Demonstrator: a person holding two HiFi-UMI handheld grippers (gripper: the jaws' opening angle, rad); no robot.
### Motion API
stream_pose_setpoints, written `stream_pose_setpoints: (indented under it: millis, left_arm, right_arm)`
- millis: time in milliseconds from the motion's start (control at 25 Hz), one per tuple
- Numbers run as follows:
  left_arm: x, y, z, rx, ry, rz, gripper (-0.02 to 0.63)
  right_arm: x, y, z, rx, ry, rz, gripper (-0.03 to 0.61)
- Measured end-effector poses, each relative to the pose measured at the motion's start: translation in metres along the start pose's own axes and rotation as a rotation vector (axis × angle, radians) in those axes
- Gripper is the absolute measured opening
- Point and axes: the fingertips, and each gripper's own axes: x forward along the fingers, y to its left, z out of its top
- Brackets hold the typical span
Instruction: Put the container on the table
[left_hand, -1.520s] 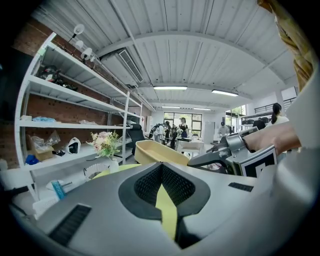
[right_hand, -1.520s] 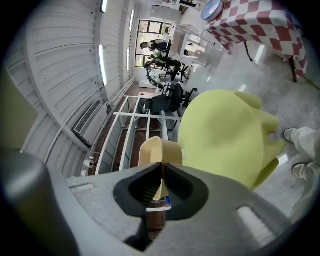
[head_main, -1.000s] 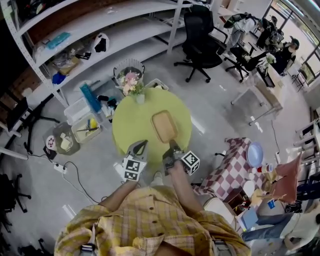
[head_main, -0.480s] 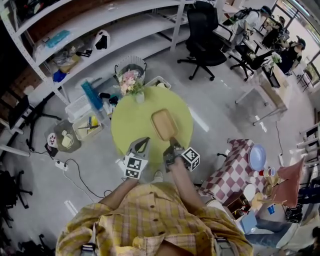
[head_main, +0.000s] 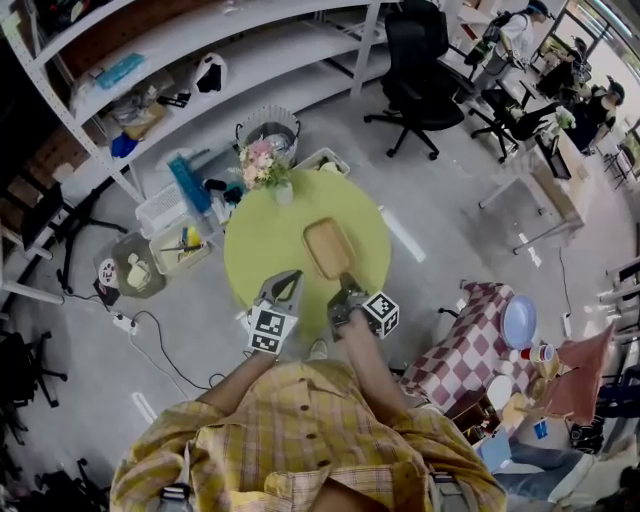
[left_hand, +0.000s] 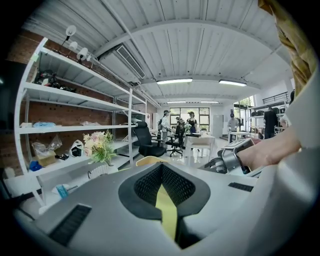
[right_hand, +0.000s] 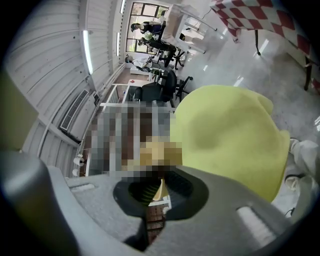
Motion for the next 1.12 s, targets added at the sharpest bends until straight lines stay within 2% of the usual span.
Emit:
stream_pose_setpoints:
  millis: [720,1120]
  left_arm:
    - [0.017,0.013,-0.002,-0.018,0.007,0.029,0.007]
    - [0.012,0.028,-0.004,-0.041,0.011,0.061,0.007]
  right_arm:
    - [0.034,-0.025,0.008,-0.020,0.058,-0.030,0.018]
    - [0.058,-0.053,0.001,-0.067,0.114,-0.098,0.017]
